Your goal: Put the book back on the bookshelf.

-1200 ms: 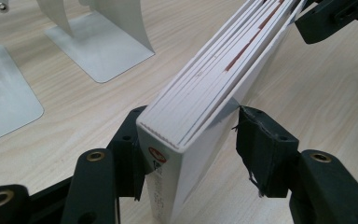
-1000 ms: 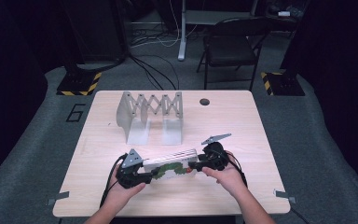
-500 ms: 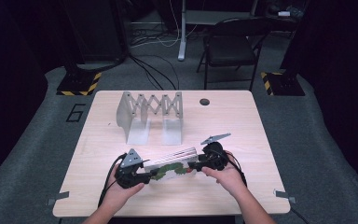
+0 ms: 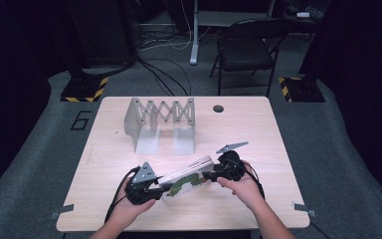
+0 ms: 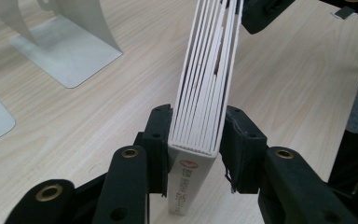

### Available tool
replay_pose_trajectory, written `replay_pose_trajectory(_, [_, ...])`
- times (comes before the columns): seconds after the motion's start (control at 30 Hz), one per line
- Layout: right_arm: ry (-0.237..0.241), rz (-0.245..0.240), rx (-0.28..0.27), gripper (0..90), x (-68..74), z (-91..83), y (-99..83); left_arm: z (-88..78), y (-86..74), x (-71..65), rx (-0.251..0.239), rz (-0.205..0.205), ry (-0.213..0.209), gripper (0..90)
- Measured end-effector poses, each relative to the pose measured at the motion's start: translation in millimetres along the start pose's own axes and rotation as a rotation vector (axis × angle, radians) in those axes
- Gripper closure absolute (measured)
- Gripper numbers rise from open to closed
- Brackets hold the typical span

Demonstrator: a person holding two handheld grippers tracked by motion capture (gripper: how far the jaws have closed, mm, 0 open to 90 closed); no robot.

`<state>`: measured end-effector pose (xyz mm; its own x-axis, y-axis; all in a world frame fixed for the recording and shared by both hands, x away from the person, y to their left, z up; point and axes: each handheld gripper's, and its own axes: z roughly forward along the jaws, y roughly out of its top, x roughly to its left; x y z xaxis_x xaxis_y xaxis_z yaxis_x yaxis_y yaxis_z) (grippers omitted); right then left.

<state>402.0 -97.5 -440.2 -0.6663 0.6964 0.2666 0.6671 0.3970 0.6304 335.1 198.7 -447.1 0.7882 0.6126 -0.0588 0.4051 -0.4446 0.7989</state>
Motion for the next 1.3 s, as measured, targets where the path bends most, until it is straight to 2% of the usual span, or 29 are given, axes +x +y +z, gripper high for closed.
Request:
replay_pose_trajectory(0.23, [-0.008,0.005,0.000,44.3,-2.6,0.0,-0.5,0.1,2.4,-7.2,0.011,0.033,-0.018,72.3])
replay_pose_trajectory(0.43, [-0.006,0.016,-0.002,44.3,-3.8,0.9,-1.2,0.8,3.3,-10.2,0.020,0.046,-0.033,72.7])
replay_pose_trajectory(0.83, [-0.013,0.019,0.005,44.3,-5.1,1.7,-1.9,6.1,16.5,-14.7,0.039,0.029,-0.006,68.6])
replay_pose_trajectory(0.93, [-0.013,0.017,-0.003,44.3,-7.2,1.7,-2.3,8.8,19.3,-14.5,0.048,0.024,-0.011,68.2])
replay_pose_trajectory(0.97, [-0.013,0.030,0.000,44.3,-6.9,1.5,-2.5,9.8,20.0,-15.1,0.051,0.018,-0.010,68.1])
replay_pose_trajectory(1.0, [-0.017,0.021,0.000,44.3,-8.3,1.6,-2.6,10.5,21.2,-14.7,0.059,0.022,-0.015,68.1])
replay_pose_trajectory(1.07, [-0.013,0.036,0.007,44.3,-7.8,1.6,-2.8,11.6,23.3,-14.0,0.070,0.027,-0.015,68.2])
replay_pose_trajectory(1.13, [-0.017,0.031,0.008,44.2,-8.2,1.9,-2.8,13.5,24.9,-14.1,0.071,0.010,-0.028,68.1])
replay_pose_trajectory(1.3, [-0.018,0.034,0.003,44.1,-7.7,2.8,-2.8,16.7,28.3,-12.9,0.087,0.004,-0.036,68.3])
